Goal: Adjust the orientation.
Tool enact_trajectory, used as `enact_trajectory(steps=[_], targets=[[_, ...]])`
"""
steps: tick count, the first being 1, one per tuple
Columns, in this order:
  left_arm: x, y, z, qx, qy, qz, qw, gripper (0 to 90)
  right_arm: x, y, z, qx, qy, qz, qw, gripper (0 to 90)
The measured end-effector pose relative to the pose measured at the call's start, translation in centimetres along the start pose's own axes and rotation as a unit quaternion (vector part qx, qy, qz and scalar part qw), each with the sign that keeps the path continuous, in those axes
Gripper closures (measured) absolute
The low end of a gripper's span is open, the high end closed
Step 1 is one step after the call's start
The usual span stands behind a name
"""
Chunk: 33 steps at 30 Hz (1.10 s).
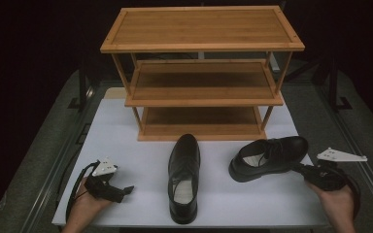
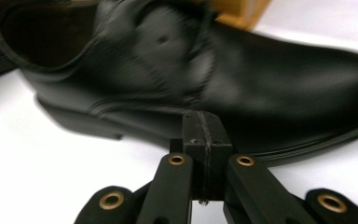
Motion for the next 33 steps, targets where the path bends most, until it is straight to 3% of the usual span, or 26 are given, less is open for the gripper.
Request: enact_trajectory(steps=[7, 19, 21, 22, 27, 33], targets=[[0.0, 0.0, 0.0, 0.000, 0.000, 0.000, 1.0000, 0.0, -2.2, -0.1, 2.3, 0.027, 0.013, 0.020, 0.9994, 89.7], [0.0, 0.0, 0.0, 0.000, -0.001, 0.001, 1.0000, 0.0, -6.4, 1.8, 8.1, 0.096, 0.042, 0.049, 0.9933, 89.8], [0.0, 0.0, 0.0, 0.000, -0.001, 0.001, 1.0000, 0.0, -6.5, 2.0, 8.6, 0.101, 0.046, 0.049, 0.9926, 89.8], [0.0, 0.0, 0.0, 0.000, -0.001, 0.001, 1.0000, 0.0, -6.7, 2.3, 9.6, 0.111, 0.057, 0.049, 0.9910, 89.8], [0.0, 0.0, 0.0, 0.000, -0.001, 0.000, 1.0000, 0.0, -6.3, 3.6, 11.9, 0.121, 0.084, 0.039, 0.9882, 89.8], [0.0, 0.0, 0.0, 0.001, -0.001, 0.000, 1.0000, 0.0, -5.4, 5.3, 12.6, 0.120, 0.102, 0.024, 0.9873, 89.9]])
Point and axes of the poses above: each handheld gripper's, and its own axes: y roughly forward along the jaws, x roughly out of its underside, z roughly to its right, the point moved 9 cm from there along y, roughly forward along the jaws, and after that the axes turned 14 degrees about y, right-handed, at the moved point
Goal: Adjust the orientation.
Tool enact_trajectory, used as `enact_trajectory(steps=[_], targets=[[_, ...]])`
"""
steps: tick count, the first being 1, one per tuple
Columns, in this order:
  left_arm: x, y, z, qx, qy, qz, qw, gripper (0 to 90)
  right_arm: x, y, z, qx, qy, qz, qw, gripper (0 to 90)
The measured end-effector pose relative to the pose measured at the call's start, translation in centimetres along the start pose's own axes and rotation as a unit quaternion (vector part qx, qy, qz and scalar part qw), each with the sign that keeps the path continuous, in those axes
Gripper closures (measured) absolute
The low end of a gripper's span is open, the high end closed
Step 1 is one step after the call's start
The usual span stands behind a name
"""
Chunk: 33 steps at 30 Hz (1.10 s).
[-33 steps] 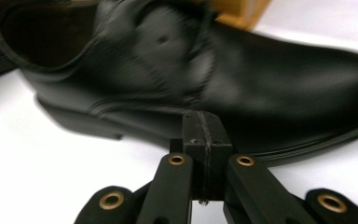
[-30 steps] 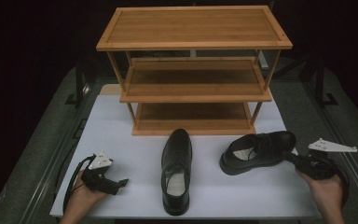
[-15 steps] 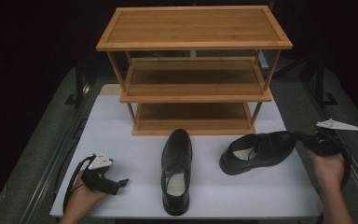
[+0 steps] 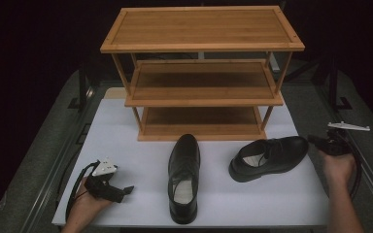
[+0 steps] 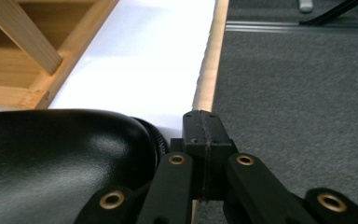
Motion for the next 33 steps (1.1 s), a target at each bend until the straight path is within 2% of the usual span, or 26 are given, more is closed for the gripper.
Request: enact_trajectory(steps=[4, 8, 10, 13, 14, 15, 16, 20, 21, 22, 25, 26, 28, 29, 33], targets=[[0.0, 0.0, 0.0, 0.000, 0.000, 0.000, 1.0000, 0.0, 0.2, 0.3, 0.0, -0.004, 0.010, 0.004, 0.9999, 89.9], [0.0, 0.0, 0.0, 0.001, -0.001, 0.000, 1.0000, 0.0, 0.2, 0.2, -0.1, -0.004, 0.005, 0.005, 1.0000, 89.9], [0.0, 0.0, 0.0, 0.001, -0.001, 0.000, 1.0000, 0.0, 0.2, 0.5, -0.7, -0.012, 0.003, 0.004, 0.9999, 90.0], [0.0, 0.0, 0.0, 0.001, -0.001, 0.000, 1.0000, 0.0, 0.3, 1.1, -2.0, -0.024, -0.008, 0.001, 0.9997, 89.9], [0.0, 0.0, 0.0, 0.001, -0.001, 0.000, 1.0000, 0.0, 0.3, 1.1, -2.0, -0.024, -0.008, 0.001, 0.9997, 89.9], [0.0, 0.0, 0.0, 0.000, -0.001, 0.000, 1.0000, 0.0, 0.5, 1.5, -3.0, -0.033, -0.016, -0.001, 0.9993, 90.0], [0.0, 0.0, 0.0, 0.000, -0.001, 0.000, 1.0000, 0.0, 0.5, 1.5, -3.0, -0.033, -0.016, -0.001, 0.9993, 90.0], [0.0, 0.0, 0.0, 0.000, -0.001, 0.001, 1.0000, 0.0, 1.1, 2.2, -5.4, -0.056, -0.030, -0.007, 0.9980, 89.9], [0.0, 0.0, 0.0, 0.000, -0.001, 0.001, 1.0000, 0.0, 1.1, 2.2, -5.4, -0.056, -0.030, -0.007, 0.9980, 89.9], [0.0, 0.0, 0.0, 0.000, -0.001, 0.001, 1.0000, 0.0, 1.3, 2.4, -6.3, -0.064, -0.036, -0.008, 0.9973, 90.0], [0.0, 0.0, 0.0, 0.000, -0.001, 0.001, 1.0000, 0.0, 1.6, 2.4, -7.1, -0.070, -0.045, -0.013, 0.9964, 90.0], [0.0, 0.0, 0.0, 0.000, -0.001, 0.001, 1.0000, 0.0, 1.9, 2.5, -7.9, -0.078, -0.054, -0.018, 0.9953, 90.0], [0.0, 0.0, 0.0, 0.000, -0.001, 0.001, 1.0000, 0.0, 2.0, 2.6, -8.3, -0.082, -0.061, -0.020, 0.9946, 90.0], [0.0, 0.0, 0.0, 0.000, 0.000, 0.001, 1.0000, 0.0, 2.2, 2.8, -9.1, -0.086, -0.068, -0.024, 0.9936, 90.0], [0.0, 0.0, 0.0, 0.000, -0.001, 0.001, 1.0000, 0.0, 2.5, 3.0, -10.1, -0.096, -0.079, -0.027, 0.9919, 90.0]])
Point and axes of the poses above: each handheld gripper's, and its own axes: y roughly forward along the jaws, x roughly out of its underside, z roughly to its right, the point moved 9 cm from there along y, roughly forward along the jaws, and after that the axes turned 14 degrees about y, right-handed, at the moved point
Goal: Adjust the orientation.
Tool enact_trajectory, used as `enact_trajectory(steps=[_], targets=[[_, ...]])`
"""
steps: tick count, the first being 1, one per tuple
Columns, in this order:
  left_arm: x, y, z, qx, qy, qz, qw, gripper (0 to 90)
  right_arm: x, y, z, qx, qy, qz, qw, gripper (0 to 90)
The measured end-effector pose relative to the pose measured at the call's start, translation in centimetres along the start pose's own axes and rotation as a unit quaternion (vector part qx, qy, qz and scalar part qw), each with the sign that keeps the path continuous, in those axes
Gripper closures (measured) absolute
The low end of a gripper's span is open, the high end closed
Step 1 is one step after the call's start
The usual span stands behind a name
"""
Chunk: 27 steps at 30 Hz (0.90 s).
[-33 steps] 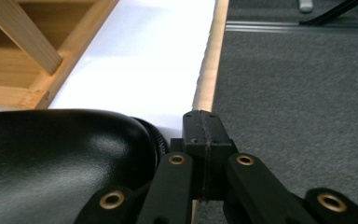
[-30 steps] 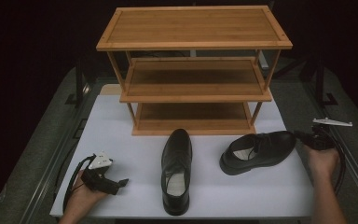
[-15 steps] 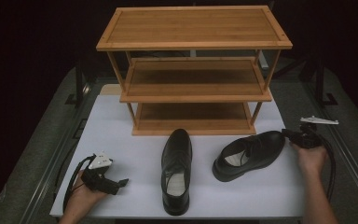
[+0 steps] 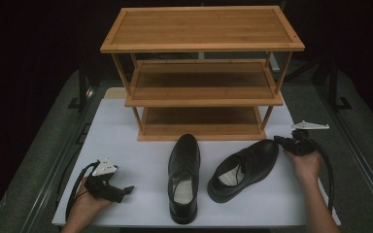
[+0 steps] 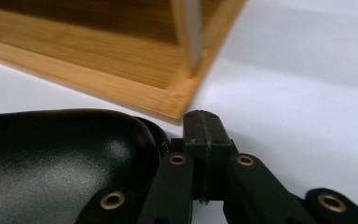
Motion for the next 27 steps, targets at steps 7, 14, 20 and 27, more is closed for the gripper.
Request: enact_trajectory(steps=[7, 14, 20, 27], targets=[[0.0, 0.0, 0.0, 0.001, 0.001, -0.001, 1.0000, 0.0, 0.5, 0.9, -2.7, -0.018, -0.027, -0.016, 0.9993, 89.9], [0.0, 0.0, 0.0, 0.001, 0.001, -0.001, 1.0000, 0.0, 0.4, -0.9, -2.4, -0.009, -0.016, 0.002, 0.9998, 89.8], [0.0, 0.0, 0.0, 0.001, 0.001, -0.001, 1.0000, 0.0, 2.4, -3.7, -3.2, -0.012, -0.026, 0.005, 0.9996, 89.8], [0.0, 0.0, 0.0, 0.001, 0.001, -0.001, 1.0000, 0.0, 5.6, -6.4, -5.4, -0.030, -0.043, -0.001, 0.9986, 89.8]])
Point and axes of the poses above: each handheld gripper's, and its own axes: y roughly forward along the jaws, x roughly out of its underside, z roughly to its right, the point moved 9 cm from there along y, roughly forward along the jaws, and after that the axes turned 14 degrees about y, right-handed, at the moved point
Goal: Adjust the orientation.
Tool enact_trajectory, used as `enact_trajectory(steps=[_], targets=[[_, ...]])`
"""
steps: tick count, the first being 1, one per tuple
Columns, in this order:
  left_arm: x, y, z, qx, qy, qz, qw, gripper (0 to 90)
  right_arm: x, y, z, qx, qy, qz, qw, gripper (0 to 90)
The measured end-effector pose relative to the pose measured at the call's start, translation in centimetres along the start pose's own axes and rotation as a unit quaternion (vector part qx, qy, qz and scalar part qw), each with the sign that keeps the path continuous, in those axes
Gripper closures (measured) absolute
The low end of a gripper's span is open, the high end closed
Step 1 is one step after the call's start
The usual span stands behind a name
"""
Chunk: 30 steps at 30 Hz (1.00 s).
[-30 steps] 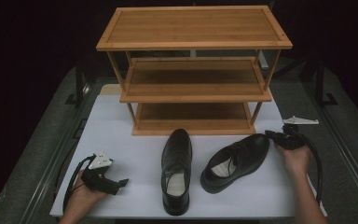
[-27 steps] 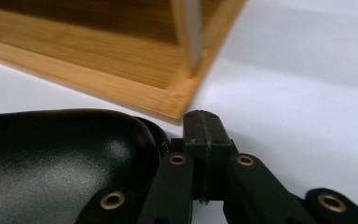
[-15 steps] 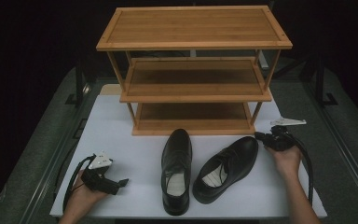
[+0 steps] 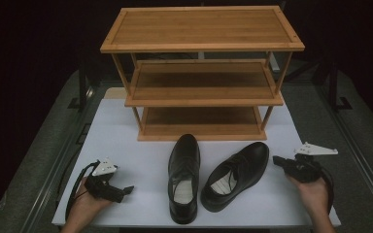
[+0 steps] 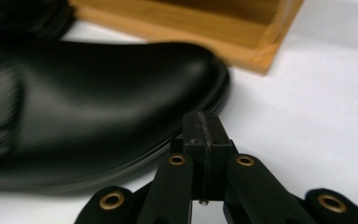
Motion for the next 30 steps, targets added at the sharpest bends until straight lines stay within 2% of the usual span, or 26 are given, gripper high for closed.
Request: enact_trajectory(steps=[2, 4, 5, 7, 10, 19, 30], targets=[[0.0, 0.0, 0.0, 0.000, 0.000, 0.000, 1.0000, 0.0, 0.4, -0.3, -0.4, -0.006, 0.000, -0.001, 1.0000, 89.8], [0.0, 0.0, 0.0, 0.000, 0.000, 0.000, 1.0000, 0.0, 1.8, -0.6, -1.7, -0.020, -0.001, -0.010, 0.9998, 89.8], [0.0, 0.0, 0.0, 0.000, 0.000, 0.000, 1.0000, 0.0, 1.8, -0.6, -1.7, -0.020, -0.001, -0.010, 0.9998, 89.8], [0.0, 0.0, 0.0, 0.000, 0.000, 0.000, 1.0000, 0.0, 3.0, -0.5, -2.7, -0.027, -0.006, -0.023, 0.9993, 89.8], [0.0, 0.0, 0.0, 0.000, 0.000, 0.000, 1.0000, 0.0, 3.4, -0.1, -3.3, -0.032, -0.013, -0.034, 0.9988, 89.8], [0.0, 0.0, 0.0, 0.000, 0.000, 0.000, 1.0000, 0.0, 4.2, 0.9, -3.6, -0.033, -0.023, -0.056, 0.9976, 89.9], [0.0, 0.0, 0.0, 0.000, 0.000, 0.000, 1.0000, 0.0, 3.9, 1.3, -3.5, -0.040, -0.017, -0.054, 0.9976, 89.9]])
Point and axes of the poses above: each handheld gripper's, and its own axes: y roughly forward along the jaws, x roughly out of its underside, z roughly to its right, the point moved 9 cm from there along y, roughly forward along the jaws, and after that the axes turned 14 degrees about y, right-handed, at the moved point
